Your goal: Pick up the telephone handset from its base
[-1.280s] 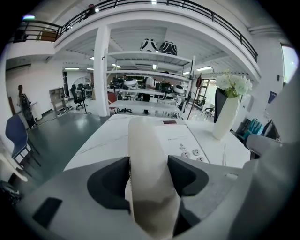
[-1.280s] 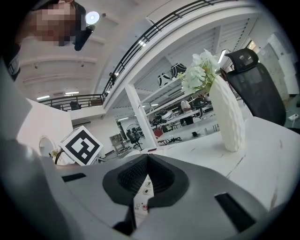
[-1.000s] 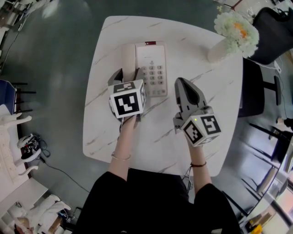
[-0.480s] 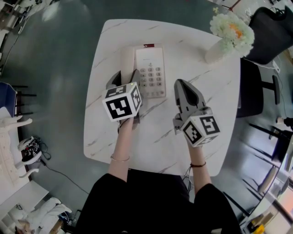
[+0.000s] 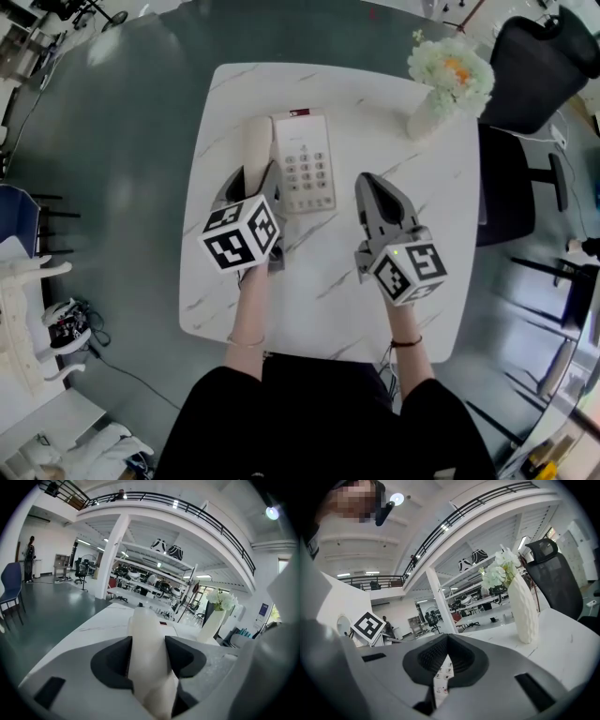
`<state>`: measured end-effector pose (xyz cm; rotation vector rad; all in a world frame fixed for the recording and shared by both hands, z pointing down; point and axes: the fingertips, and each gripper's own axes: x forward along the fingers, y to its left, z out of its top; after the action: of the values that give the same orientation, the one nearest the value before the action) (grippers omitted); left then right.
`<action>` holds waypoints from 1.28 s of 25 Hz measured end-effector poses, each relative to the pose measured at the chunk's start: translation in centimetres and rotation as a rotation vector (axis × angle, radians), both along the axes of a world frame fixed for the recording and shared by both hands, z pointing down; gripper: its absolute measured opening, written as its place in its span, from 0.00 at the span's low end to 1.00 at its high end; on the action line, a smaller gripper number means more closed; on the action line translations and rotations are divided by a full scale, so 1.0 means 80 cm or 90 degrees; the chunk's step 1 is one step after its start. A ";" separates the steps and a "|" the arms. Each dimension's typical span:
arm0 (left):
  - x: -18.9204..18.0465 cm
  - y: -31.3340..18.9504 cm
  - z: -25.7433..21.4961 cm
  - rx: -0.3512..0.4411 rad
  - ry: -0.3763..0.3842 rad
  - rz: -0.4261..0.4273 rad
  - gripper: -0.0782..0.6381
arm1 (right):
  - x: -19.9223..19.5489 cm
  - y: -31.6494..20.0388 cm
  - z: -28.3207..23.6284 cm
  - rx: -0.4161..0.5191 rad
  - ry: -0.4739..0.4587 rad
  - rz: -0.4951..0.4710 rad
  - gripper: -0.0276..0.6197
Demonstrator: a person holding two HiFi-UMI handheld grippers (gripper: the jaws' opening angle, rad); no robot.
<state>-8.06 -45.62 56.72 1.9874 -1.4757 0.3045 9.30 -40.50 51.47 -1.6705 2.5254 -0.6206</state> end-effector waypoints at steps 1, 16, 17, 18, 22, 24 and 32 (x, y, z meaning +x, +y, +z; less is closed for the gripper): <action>0.000 0.002 -0.006 0.006 0.006 0.001 0.40 | 0.001 0.001 -0.004 0.003 0.001 0.001 0.03; -0.012 0.069 -0.092 0.086 0.064 0.032 0.40 | -0.004 0.035 -0.071 0.055 0.019 -0.021 0.03; -0.013 0.074 -0.097 0.090 0.069 0.033 0.40 | -0.004 0.037 -0.076 0.060 0.018 -0.024 0.03; -0.014 0.079 -0.102 0.095 0.074 0.033 0.40 | -0.005 0.040 -0.081 0.065 0.017 -0.027 0.03; -0.021 0.100 -0.127 0.117 0.089 0.038 0.40 | -0.010 0.052 -0.100 0.083 0.012 -0.044 0.03; -0.026 0.112 -0.140 0.130 0.092 0.042 0.40 | -0.014 0.060 -0.109 0.091 0.012 -0.054 0.03; -0.038 0.147 -0.179 0.166 0.103 0.049 0.40 | -0.019 0.091 -0.139 0.113 0.014 -0.079 0.03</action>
<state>-11.09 -33.84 42.41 2.2201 -1.3958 -0.0204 7.74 -33.19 40.37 -1.4799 2.6268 -0.3727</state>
